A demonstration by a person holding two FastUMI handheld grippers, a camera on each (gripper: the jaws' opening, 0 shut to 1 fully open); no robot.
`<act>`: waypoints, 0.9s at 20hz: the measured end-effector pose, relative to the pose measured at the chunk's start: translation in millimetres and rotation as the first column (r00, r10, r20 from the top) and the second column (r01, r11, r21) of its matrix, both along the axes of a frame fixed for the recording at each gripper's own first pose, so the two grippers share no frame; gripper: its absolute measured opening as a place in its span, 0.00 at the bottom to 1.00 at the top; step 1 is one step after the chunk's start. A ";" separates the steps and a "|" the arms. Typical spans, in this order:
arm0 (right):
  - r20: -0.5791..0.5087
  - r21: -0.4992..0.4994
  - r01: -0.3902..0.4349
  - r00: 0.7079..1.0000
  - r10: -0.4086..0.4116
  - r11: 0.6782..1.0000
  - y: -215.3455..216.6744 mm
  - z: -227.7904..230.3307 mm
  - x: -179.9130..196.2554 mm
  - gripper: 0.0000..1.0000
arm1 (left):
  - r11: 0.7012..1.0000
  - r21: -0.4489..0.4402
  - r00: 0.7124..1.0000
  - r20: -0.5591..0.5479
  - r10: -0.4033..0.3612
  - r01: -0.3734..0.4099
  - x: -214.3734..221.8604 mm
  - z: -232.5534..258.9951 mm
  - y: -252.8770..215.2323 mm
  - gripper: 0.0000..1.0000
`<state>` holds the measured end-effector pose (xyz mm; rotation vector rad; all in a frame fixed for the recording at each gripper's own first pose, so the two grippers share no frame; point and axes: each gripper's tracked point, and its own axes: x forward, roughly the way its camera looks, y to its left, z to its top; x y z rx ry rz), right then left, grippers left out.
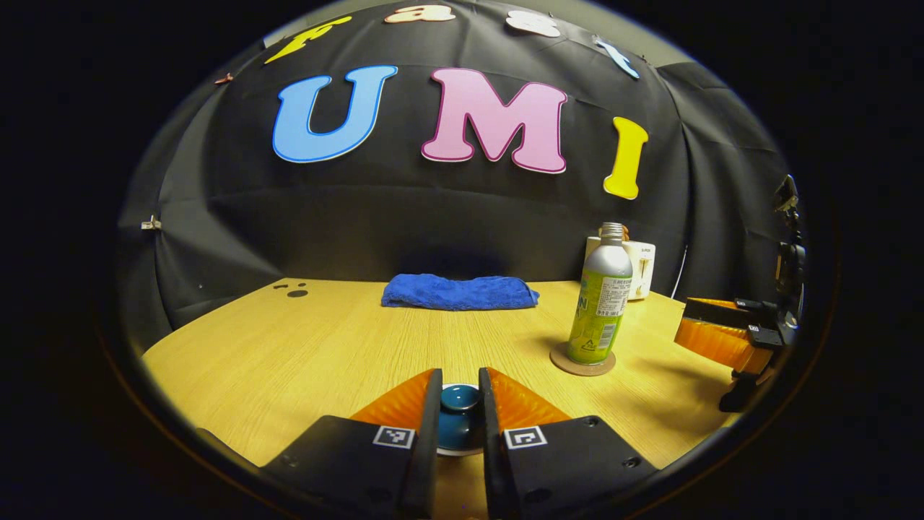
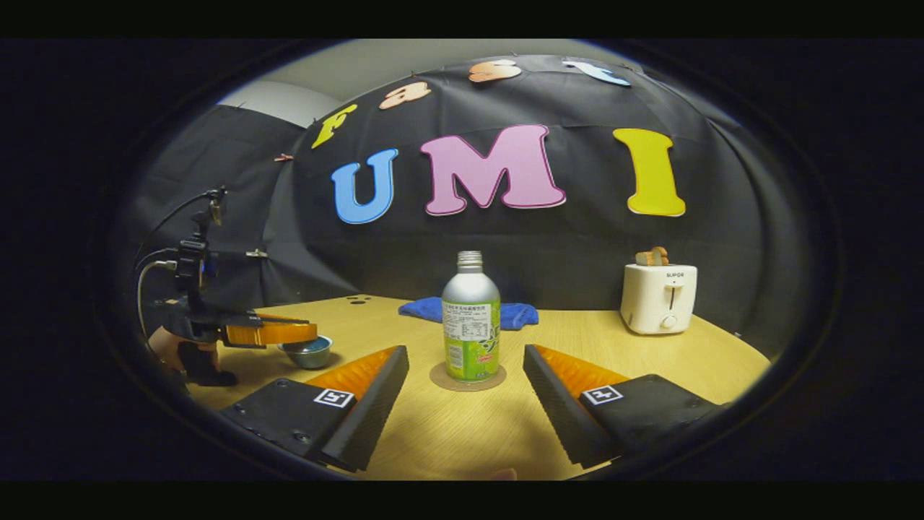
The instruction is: Open the teacup lid with one hand, grasp the water bottle and pour water into the teacup with the other hand; after pouring, place the water bottle on the coaster and then close the teacup lid.
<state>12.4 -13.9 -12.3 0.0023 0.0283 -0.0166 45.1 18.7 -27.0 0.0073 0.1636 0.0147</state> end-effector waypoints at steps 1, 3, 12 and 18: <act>0.000 0.000 -0.002 1.000 0.002 1.000 0.0 0.9 0.3 0.99 | 1.000 0.004 1.000 0.000 0.000 0.000 0.5 0.3 -0.8 0.34; 0.000 0.000 -0.002 1.000 0.002 1.000 0.0 0.6 0.2 0.99 | 1.000 0.015 1.000 0.000 0.001 -0.001 0.4 0.2 -1.5 0.32; 0.000 0.000 -0.006 1.000 0.006 1.000 0.2 0.7 1.2 0.99 | 0.999 0.036 0.999 0.039 0.033 -0.035 -6.6 5.6 1.2 0.59; 0.001 -0.004 0.036 0.999 -0.036 0.999 -8.6 0.6 1.4 0.99 | 0.995 0.052 0.989 0.127 0.075 -0.082 -18.7 18.3 6.8 0.81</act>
